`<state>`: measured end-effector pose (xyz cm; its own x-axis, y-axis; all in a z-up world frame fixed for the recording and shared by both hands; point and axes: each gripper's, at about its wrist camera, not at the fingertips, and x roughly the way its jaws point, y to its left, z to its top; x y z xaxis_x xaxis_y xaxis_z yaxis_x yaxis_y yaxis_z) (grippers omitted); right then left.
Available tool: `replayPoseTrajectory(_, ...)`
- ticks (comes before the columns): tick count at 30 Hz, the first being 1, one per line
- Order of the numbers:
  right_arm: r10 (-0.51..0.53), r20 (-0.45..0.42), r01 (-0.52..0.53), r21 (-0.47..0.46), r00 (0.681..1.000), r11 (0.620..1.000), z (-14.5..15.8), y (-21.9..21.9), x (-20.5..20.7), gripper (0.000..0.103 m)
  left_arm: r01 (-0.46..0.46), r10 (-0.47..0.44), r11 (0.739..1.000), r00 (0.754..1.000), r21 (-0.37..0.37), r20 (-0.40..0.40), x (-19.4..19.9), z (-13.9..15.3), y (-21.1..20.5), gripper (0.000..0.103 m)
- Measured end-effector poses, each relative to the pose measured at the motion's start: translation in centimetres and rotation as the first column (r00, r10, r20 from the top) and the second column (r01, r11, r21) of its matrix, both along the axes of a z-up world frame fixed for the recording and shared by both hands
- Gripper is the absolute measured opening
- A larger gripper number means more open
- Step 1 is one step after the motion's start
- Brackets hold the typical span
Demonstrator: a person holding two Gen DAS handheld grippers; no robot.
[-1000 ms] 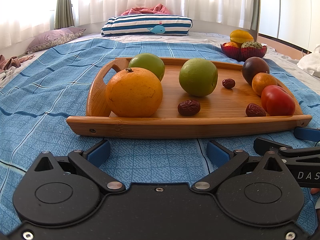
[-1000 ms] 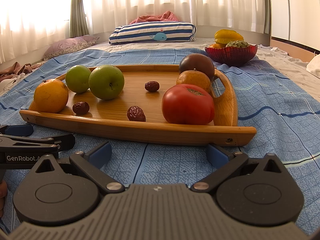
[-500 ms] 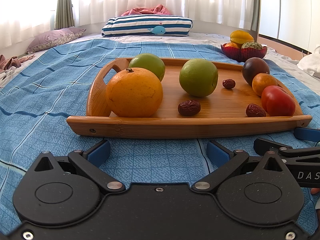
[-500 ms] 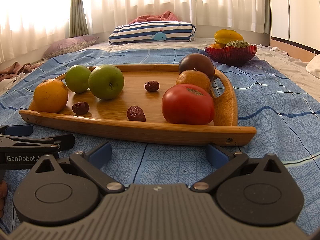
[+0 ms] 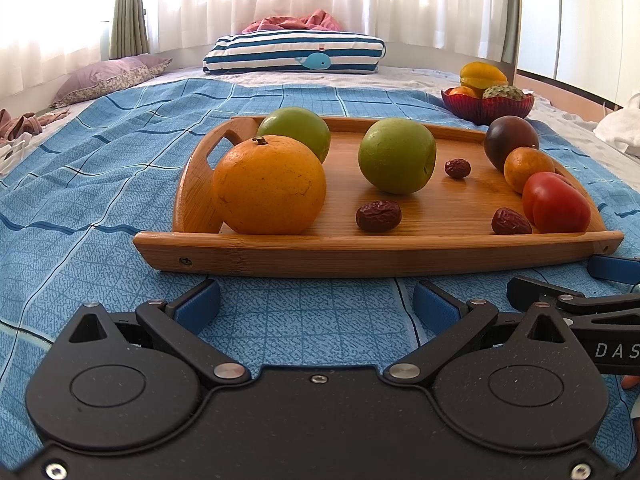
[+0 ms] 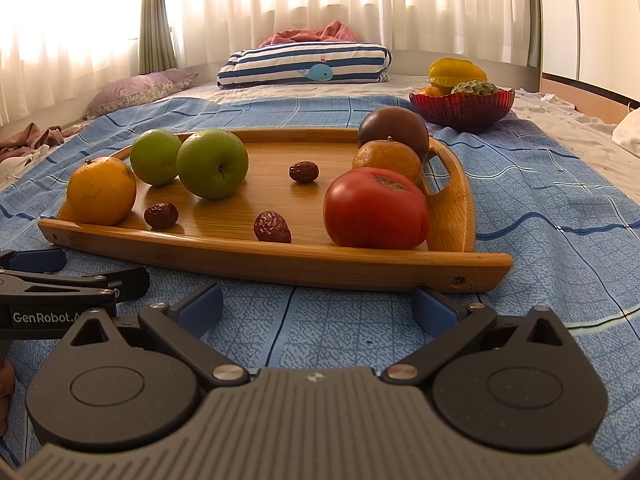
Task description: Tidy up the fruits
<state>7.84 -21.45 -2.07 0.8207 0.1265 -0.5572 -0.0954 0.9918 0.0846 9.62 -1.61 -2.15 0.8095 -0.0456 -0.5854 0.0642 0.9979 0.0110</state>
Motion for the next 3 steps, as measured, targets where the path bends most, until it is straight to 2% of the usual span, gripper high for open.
replayPoseTrajectory(3,0.0,0.0,0.0,0.0,1.0,1.0,-0.01,0.0,0.0,0.103,0.0,0.0,1.0,1.0,0.0,0.0,-0.03,-0.02,0.02,0.103)
